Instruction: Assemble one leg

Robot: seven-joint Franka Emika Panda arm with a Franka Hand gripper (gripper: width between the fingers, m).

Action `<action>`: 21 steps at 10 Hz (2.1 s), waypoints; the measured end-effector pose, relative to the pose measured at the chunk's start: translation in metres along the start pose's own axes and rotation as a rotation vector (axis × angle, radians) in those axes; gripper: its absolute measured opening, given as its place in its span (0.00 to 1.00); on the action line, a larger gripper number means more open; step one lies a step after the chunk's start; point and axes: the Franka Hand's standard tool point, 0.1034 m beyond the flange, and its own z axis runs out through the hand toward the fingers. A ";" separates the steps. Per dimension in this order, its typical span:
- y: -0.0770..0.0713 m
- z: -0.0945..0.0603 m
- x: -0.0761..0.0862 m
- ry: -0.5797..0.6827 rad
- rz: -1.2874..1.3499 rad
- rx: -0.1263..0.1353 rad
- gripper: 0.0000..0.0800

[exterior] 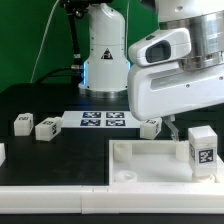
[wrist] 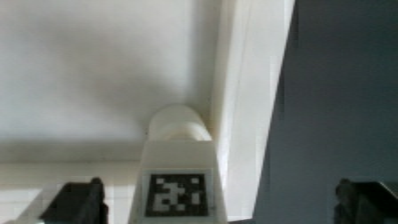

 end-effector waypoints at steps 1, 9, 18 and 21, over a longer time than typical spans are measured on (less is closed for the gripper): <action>0.000 -0.003 0.003 -0.020 0.017 0.004 0.81; 0.007 0.002 0.017 0.042 0.032 -0.010 0.81; 0.009 0.002 0.021 0.046 0.066 -0.010 0.37; 0.011 0.003 0.018 0.097 0.407 0.024 0.37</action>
Offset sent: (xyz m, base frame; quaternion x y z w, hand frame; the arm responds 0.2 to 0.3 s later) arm 0.0000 0.0000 0.0000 0.0000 0.0000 0.0000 1.0000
